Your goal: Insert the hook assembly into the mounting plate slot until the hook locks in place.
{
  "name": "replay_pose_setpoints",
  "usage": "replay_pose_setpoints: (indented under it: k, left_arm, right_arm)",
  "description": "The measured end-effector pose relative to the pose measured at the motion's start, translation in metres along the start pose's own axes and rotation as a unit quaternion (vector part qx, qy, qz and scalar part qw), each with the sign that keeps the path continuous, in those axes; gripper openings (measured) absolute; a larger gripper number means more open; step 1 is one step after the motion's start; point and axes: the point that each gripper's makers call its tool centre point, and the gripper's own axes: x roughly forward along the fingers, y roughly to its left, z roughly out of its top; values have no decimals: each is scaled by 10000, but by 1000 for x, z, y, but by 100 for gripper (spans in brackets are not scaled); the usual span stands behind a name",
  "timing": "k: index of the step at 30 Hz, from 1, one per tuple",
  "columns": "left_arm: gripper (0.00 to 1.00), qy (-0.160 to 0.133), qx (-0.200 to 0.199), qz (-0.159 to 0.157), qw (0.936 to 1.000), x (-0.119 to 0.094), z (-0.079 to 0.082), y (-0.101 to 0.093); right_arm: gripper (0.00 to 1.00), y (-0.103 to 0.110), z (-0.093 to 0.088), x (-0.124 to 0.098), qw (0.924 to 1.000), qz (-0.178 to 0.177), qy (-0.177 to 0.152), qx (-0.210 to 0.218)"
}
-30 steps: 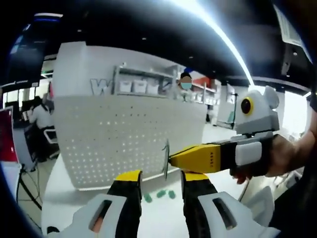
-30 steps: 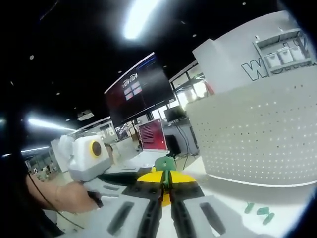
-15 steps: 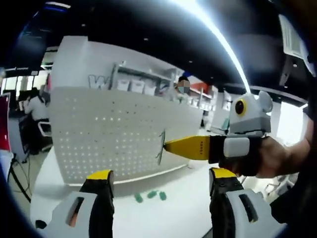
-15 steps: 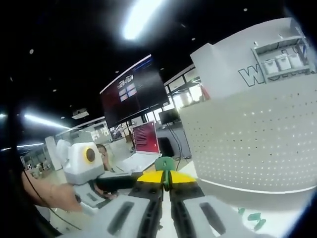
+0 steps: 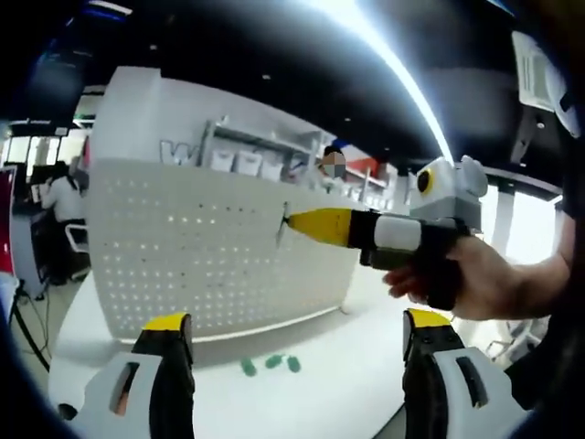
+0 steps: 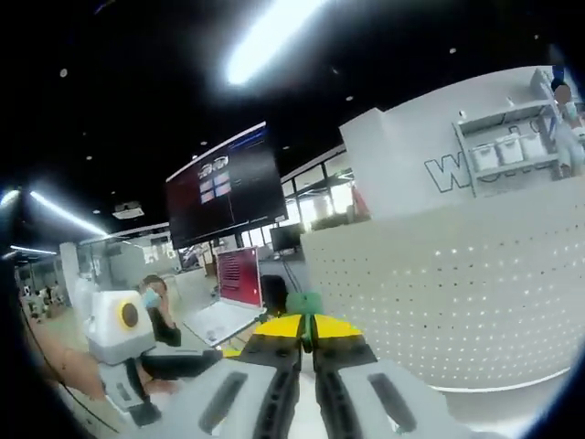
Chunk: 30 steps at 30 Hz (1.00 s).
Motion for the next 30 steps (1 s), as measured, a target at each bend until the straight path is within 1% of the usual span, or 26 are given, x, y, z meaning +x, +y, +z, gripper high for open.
replay_pose_setpoints:
  k: [3, 5, 8, 9, 11, 12, 16, 18, 19, 20, 22, 23, 24, 27, 30]
  left_arm:
    - [100, 11, 3, 4, 10000, 0, -1, -1]
    - [100, 29, -11, 11, 10000, 0, -3, -2]
    - [100, 18, 19, 125, 9999, 0, -3, 1]
    - [100, 1, 13, 132, 9999, 1, -2, 1]
    - [100, 10, -17, 145, 9999, 2, -3, 2]
    - [100, 31, -15, 146, 9999, 3, -4, 2]
    - [100, 100, -36, 173, 9998, 4, -6, 3]
    - [100, 150, -22, 217, 9996, 4, -8, 6]
    - [100, 155, -17, 224, 9996, 3, -8, 7]
    - [99, 164, -31, 234, 9996, 2, -9, 8]
    - [99, 182, -46, 258, 9995, 1, -10, 11]
    - [98, 217, -53, 285, 9993, 0, -12, 14]
    - [98, 263, -72, 306, 9992, -1, -13, 16]
    - [97, 262, -109, 328, 9991, -3, -15, 18]
    - [97, 302, -120, 346, 9989, -3, -17, 20]
  right_arm:
    - [1, -17, 9, 2, 9993, -295, -233, 15]
    - [1, -27, 11, 3, 9984, -467, -305, -26]
    - [1, -40, 16, 5, 9967, -694, -420, -34]
    - [1, -47, 18, 6, 9949, -886, -476, -46]
    - [1, -54, 21, 11, 9933, -1007, -546, -167]
    - [1, -58, 22, 15, 9921, -1094, -545, -267]
    - [1, -70, 25, 26, 9891, -1291, -602, -366]
    - [1, -75, 26, 32, 9875, -1351, -603, -549]
    - [1, -80, 27, 34, 9854, -1436, -583, -708]
    - [1, -83, 28, 35, 9843, -1486, -578, -753]
    - [1, -90, 29, 38, 9834, -1541, -594, -747]
    - [1, -97, 29, 39, 9824, -1615, -580, -741]
    - [1, -105, 30, 40, 9806, -1715, -598, -742]
    - [1, -124, 29, 43, 9762, -1942, -582, -772]
    - [1, -139, 30, 45, 9725, -2118, -571, -782]
